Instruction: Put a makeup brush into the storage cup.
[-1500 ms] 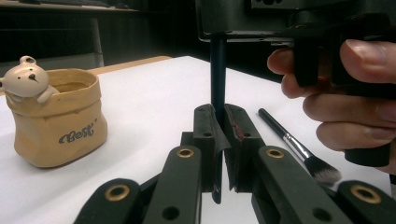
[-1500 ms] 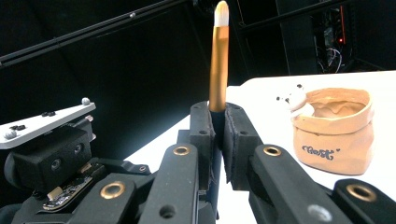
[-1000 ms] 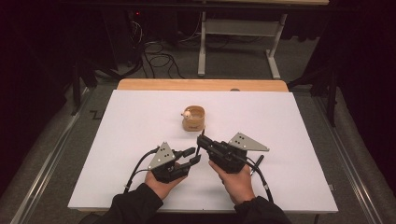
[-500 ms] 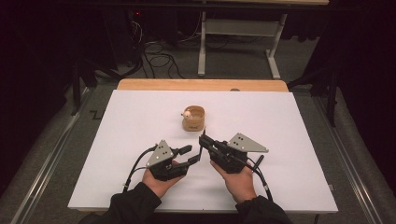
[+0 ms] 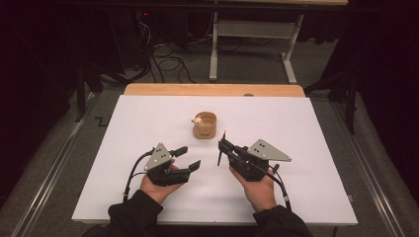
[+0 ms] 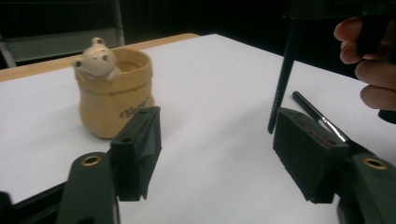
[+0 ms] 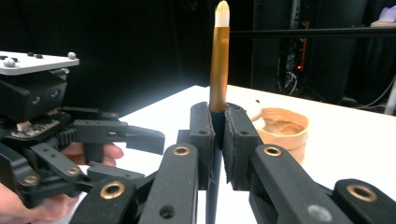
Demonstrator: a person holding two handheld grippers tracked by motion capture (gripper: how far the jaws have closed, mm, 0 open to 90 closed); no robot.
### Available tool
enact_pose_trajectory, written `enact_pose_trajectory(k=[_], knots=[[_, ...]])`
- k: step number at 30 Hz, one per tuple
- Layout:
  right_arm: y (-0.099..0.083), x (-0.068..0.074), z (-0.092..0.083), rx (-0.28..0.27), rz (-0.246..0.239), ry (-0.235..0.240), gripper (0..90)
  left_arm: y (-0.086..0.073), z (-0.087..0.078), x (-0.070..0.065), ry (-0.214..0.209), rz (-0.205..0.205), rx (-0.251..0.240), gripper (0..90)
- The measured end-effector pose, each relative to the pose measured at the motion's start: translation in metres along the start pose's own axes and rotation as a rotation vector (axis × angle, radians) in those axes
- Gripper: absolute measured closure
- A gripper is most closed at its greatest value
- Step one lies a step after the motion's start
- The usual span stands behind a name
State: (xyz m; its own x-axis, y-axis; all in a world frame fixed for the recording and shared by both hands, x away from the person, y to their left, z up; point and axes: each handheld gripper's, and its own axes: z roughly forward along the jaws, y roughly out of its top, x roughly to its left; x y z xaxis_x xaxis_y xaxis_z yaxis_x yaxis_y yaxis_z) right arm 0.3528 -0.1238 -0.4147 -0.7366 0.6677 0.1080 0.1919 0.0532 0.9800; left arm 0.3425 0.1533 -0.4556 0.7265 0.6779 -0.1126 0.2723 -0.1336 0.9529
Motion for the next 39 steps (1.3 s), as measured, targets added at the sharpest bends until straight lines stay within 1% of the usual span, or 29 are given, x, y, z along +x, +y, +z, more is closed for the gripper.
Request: enact_pose_trajectory(k=[1, 2, 4, 7, 9, 12, 13, 14, 17, 18, 20, 26, 27, 28, 29, 31, 32, 34, 36, 39], knots=[[0.0, -0.001, -0.001, -0.002, -0.002, -0.005, 84.8, 0.0, -0.003, 0.003, 0.011, 0.001, 0.002, 30.4], [0.0, -0.001, -0.001, -0.002, -0.002, -0.005, 84.8, 0.0, -0.003, 0.003, 0.011, 0.001, 0.002, 29.1], [0.001, -0.005, -0.004, -0.008, 0.0, -0.016, 84.8, 0.0, -0.008, 0.009, 0.041, 0.01, 0.007, 27.7], [0.001, -0.007, -0.005, -0.01, -0.003, -0.025, 84.8, 0.001, -0.012, 0.012, 0.051, 0.004, 0.002, 26.6], [0.002, -0.01, -0.007, -0.016, 0.005, -0.033, 84.8, 0.001, -0.016, 0.016, 0.057, -0.003, -0.002, 24.6], [0.003, -0.014, -0.009, -0.021, 0.006, -0.044, 84.8, 0.002, -0.022, 0.021, 0.071, 0.001, 0.019, 21.1], [0.003, -0.016, -0.01, -0.025, 0.008, -0.05, 84.8, 0.0, -0.028, 0.023, 0.09, 0.016, 0.043, 18.4], [0.004, -0.017, -0.011, -0.026, 0.007, -0.052, 84.8, -0.001, -0.032, 0.025, 0.098, 0.021, 0.05, 17.5], [0.004, -0.018, -0.012, -0.029, 0.006, -0.059, 84.8, -0.005, -0.042, 0.031, 0.12, 0.017, 0.054, 16.0], [0.004, -0.019, -0.012, -0.027, 0.004, -0.061, 84.8, -0.005, -0.042, 0.031, 0.12, 0.017, 0.054, 15.9], [0.005, -0.02, -0.012, -0.031, 0.004, -0.066, 84.8, -0.01, -0.049, 0.038, 0.135, 0.006, 0.048, 14.8], [0.005, -0.02, -0.013, -0.032, -0.008, -0.077, 84.8, -0.017, -0.056, 0.044, 0.139, 0.001, 0.049, 11.6], [0.005, -0.021, -0.013, -0.031, -0.011, -0.08, 84.8, -0.019, -0.057, 0.046, 0.13, -0.008, 0.044, 9.2], [0.005, -0.021, -0.013, -0.031, -0.011, -0.08, 84.8, -0.019, -0.057, 0.046, 0.13, -0.008, 0.044, 7.4], [0.005, -0.021, -0.013, -0.03, -0.013, -0.083, 84.8, -0.019, -0.058, 0.046, 0.127, -0.007, 0.039, 7.4], [0.006, -0.021, -0.013, -0.026, -0.016, -0.086, 84.8, -0.019, -0.059, 0.047, 0.121, -0.009, 0.017, 4.6], [0.006, -0.021, -0.013, -0.024, -0.029, -0.096, 84.8, -0.019, -0.06, 0.049, 0.117, -0.018, 0.008, 3.3], [0.007, -0.021, -0.013, -0.023, -0.033, -0.102, 84.8, -0.02, -0.06, 0.05, 0.117, -0.022, 0.016, 2.9], [0.008, -0.02, -0.013, -0.023, -0.035, -0.104, 84.8, -0.02, -0.059, 0.051, 0.12, -0.031, 0.026, 0.4], [0.013, -0.019, -0.011, -0.03, -0.031, -0.101, 84.8, -0.021, -0.06, 0.052, 0.121, -0.039, 0.025, 0.3]])
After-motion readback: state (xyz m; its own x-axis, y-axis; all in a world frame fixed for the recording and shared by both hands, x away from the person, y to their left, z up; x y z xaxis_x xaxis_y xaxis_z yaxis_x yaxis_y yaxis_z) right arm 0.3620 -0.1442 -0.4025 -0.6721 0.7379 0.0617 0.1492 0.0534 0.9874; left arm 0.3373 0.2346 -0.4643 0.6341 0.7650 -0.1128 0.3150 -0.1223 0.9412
